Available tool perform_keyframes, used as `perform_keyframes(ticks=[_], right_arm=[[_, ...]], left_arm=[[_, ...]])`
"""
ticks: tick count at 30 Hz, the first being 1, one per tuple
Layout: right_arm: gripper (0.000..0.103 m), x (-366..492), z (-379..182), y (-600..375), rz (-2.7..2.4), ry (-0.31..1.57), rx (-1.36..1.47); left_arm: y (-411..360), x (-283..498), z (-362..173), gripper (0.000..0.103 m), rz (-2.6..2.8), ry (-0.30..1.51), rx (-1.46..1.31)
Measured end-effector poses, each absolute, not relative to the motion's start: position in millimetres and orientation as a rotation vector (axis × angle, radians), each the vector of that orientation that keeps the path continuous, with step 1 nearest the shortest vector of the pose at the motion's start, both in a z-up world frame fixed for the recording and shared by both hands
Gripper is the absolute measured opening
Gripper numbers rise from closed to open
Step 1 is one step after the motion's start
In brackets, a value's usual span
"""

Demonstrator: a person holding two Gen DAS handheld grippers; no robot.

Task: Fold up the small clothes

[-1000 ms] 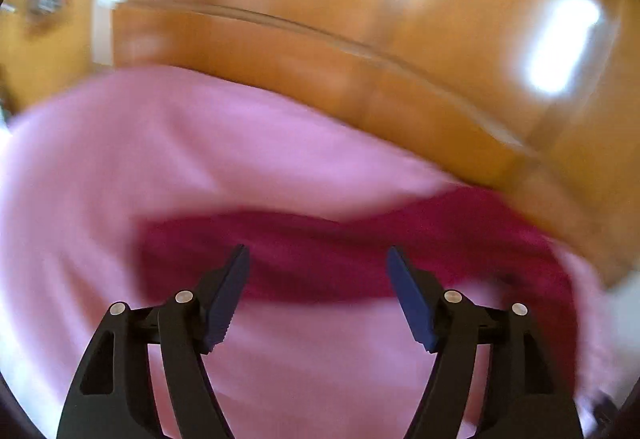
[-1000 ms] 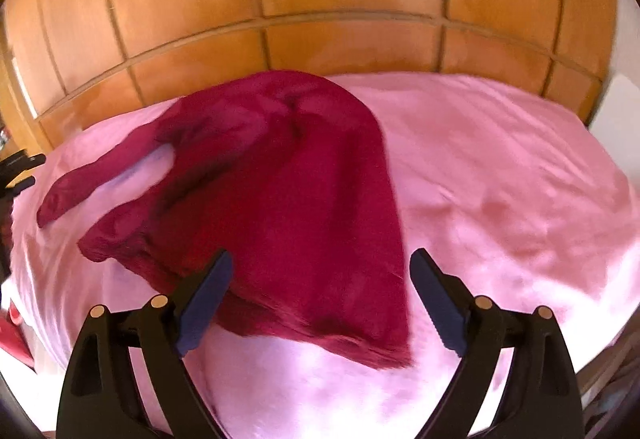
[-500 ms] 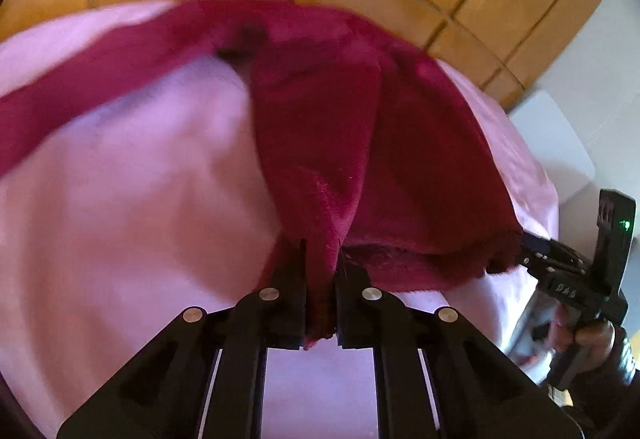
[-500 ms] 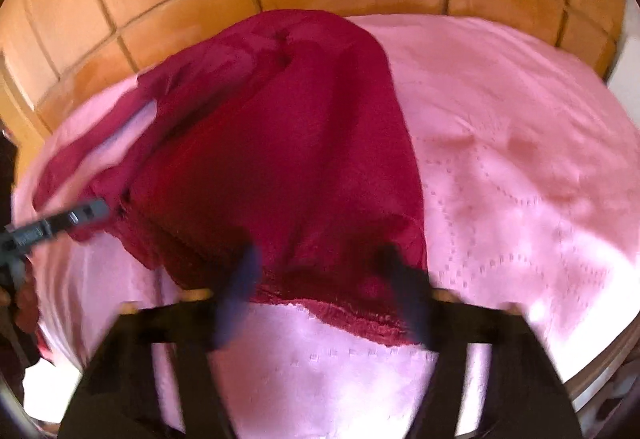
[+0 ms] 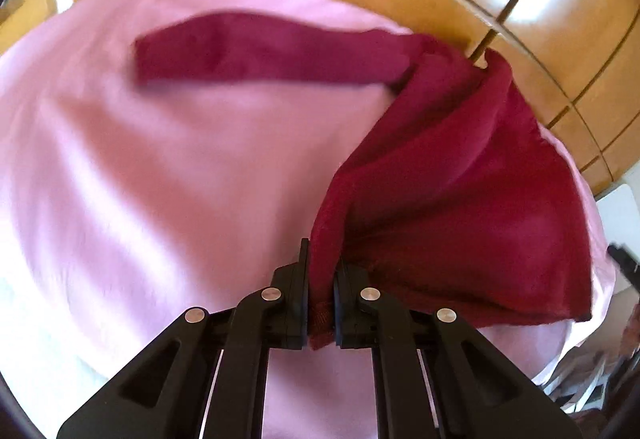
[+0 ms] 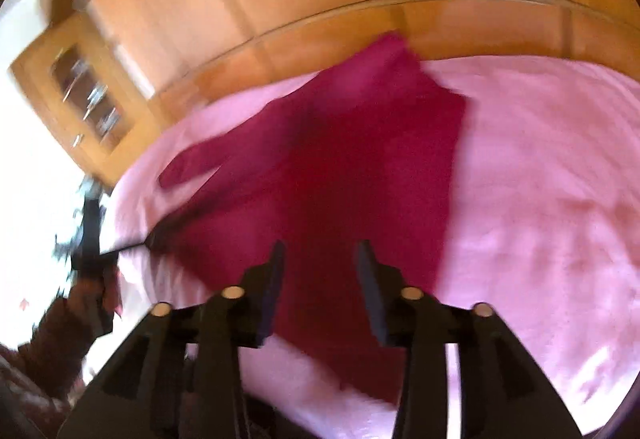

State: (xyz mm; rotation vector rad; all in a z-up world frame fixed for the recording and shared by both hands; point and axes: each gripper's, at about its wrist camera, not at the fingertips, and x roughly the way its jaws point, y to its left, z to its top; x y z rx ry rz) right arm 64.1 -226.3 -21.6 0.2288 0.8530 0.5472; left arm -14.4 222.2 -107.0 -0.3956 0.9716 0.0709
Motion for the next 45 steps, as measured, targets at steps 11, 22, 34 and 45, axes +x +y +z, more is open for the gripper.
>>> perform_keyframes(ticks=[11,22,34,45], right_arm=[[0.037,172,-78,-277,0.232,0.971,0.303],[0.038,201,-39,-98,0.638,0.927,0.281],[0.054,161,-34,-121,0.803,0.974,0.338],[0.063,165,-77,-255,0.224,1.046,0.254]], left_arm=[[216,-10,-109,0.007,0.09,0.971,-0.339],[225,-22,-112,0.008,0.102,0.963,-0.421],[234,-23,-121,0.008,0.085,0.942,-0.514],[234,-23,-122,0.008,0.092,0.931,-0.514]])
